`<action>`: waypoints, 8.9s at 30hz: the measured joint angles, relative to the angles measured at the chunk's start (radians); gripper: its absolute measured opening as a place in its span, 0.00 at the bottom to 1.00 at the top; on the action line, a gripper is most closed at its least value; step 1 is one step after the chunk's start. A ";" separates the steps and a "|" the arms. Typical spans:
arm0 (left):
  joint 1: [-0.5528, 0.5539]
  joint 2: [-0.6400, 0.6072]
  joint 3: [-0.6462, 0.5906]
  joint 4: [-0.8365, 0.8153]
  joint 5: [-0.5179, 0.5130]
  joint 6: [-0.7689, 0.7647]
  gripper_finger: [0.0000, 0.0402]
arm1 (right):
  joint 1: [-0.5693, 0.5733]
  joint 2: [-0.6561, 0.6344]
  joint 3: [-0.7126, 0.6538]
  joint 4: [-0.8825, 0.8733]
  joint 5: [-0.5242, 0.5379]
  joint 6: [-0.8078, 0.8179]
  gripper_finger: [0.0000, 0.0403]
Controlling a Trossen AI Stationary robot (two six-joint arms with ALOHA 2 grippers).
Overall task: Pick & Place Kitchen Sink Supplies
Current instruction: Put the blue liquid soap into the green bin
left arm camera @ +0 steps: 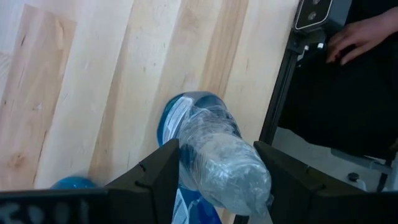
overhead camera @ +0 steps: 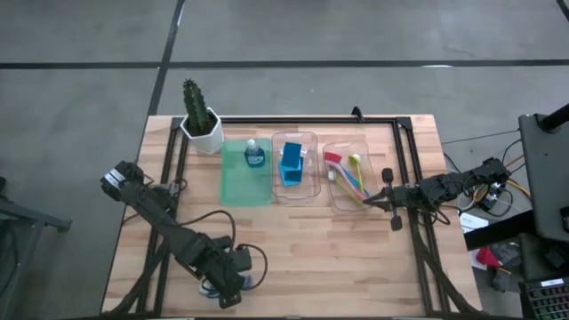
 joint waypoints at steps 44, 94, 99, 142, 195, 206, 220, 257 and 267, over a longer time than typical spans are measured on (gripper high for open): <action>0.233 -0.049 0.150 -0.225 -0.051 0.321 0.33 | 0.000 0.000 0.000 0.000 0.000 0.001 0.02; 0.831 -0.049 0.320 -0.455 -0.180 0.852 0.35 | 0.000 0.000 0.000 0.000 0.000 -0.001 0.02; 0.874 -0.049 0.258 -0.386 -0.153 0.886 0.34 | 0.000 0.000 0.000 0.000 0.000 0.000 0.02; 1.058 -0.154 -0.098 -0.015 0.050 0.950 0.35 | 0.000 0.000 0.000 0.000 0.000 0.001 0.02; 1.060 -0.208 -0.110 -0.036 0.031 0.922 0.53 | 0.000 0.000 0.000 0.000 0.000 -0.001 0.02; 1.032 -0.366 -0.082 -0.128 0.105 0.806 0.53 | 0.000 0.000 0.000 0.000 0.000 0.001 0.02; 0.735 -0.472 -0.082 -0.310 0.202 0.415 0.53 | 0.000 0.000 0.000 0.000 0.000 0.001 0.02; 0.000 -0.365 -0.101 -0.388 -0.038 -0.345 0.51 | 0.000 0.000 0.000 0.000 0.000 0.001 0.02; -0.013 -0.310 -0.101 -0.396 0.004 -0.347 0.45 | 0.000 0.000 0.000 0.000 0.000 0.001 0.02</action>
